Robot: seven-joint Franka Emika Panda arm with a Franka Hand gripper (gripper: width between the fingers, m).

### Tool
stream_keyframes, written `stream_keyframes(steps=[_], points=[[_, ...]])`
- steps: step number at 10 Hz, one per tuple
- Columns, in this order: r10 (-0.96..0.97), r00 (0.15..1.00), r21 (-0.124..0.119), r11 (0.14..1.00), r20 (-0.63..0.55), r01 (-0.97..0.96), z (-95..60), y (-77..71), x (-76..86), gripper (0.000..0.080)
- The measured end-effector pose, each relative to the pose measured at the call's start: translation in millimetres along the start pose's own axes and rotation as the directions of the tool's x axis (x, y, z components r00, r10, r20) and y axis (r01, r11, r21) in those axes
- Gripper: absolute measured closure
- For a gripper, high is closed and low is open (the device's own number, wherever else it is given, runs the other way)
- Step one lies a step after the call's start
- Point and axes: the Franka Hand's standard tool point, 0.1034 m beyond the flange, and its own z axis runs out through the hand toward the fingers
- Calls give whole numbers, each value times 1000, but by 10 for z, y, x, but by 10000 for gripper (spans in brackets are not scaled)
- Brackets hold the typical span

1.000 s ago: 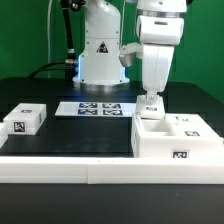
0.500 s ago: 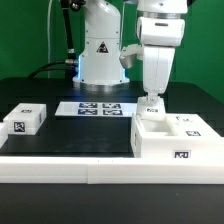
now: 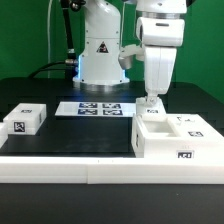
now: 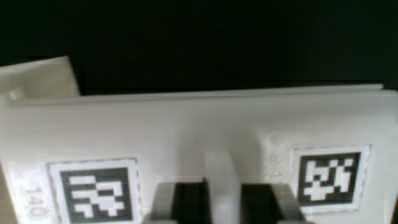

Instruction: Assemble cabinet

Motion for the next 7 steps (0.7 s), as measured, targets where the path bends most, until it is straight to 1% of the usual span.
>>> stream_keyframes(steps=[2,7], points=[[-9,1000,-2,1000,-2,9,8,45,3,731],[-20,1000,-2,1000,-1,20,8,55,-5,731]])
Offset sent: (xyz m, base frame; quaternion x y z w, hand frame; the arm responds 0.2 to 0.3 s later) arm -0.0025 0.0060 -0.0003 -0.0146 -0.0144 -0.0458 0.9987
